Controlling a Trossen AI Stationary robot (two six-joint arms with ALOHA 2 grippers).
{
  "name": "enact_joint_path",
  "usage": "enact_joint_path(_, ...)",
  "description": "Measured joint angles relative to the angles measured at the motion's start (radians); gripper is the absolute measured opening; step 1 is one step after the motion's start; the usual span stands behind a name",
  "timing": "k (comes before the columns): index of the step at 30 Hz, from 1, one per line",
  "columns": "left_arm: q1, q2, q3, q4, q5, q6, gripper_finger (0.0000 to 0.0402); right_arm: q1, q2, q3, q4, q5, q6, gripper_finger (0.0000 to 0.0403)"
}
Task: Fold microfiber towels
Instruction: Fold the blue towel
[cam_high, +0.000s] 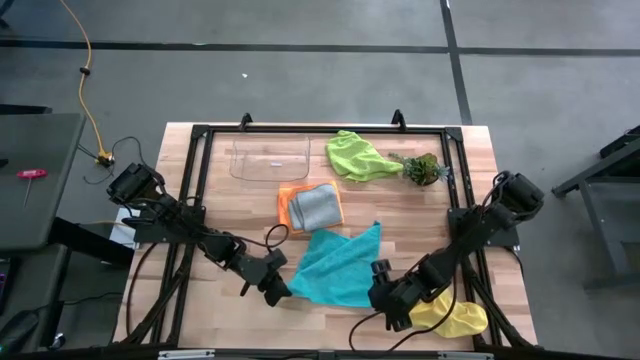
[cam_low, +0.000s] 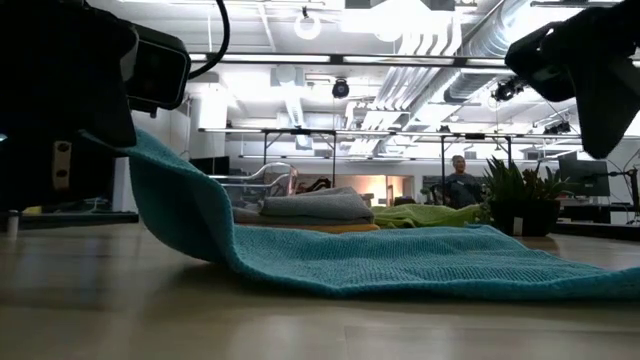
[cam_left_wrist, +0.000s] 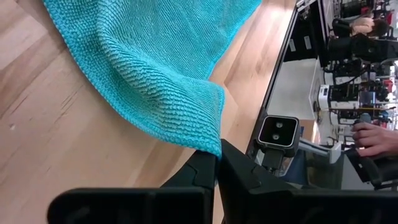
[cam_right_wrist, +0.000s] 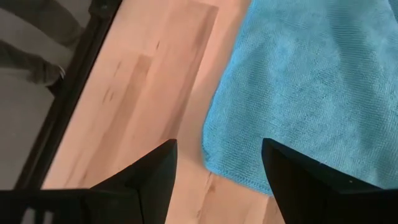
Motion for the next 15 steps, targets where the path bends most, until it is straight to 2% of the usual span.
enact_joint_path(15, 0.000, 0.000, 0.000, -0.001, 0.003, -0.025, 0.0000, 0.008, 0.089, 0.000, 0.019, -0.009, -0.088, 0.0227)
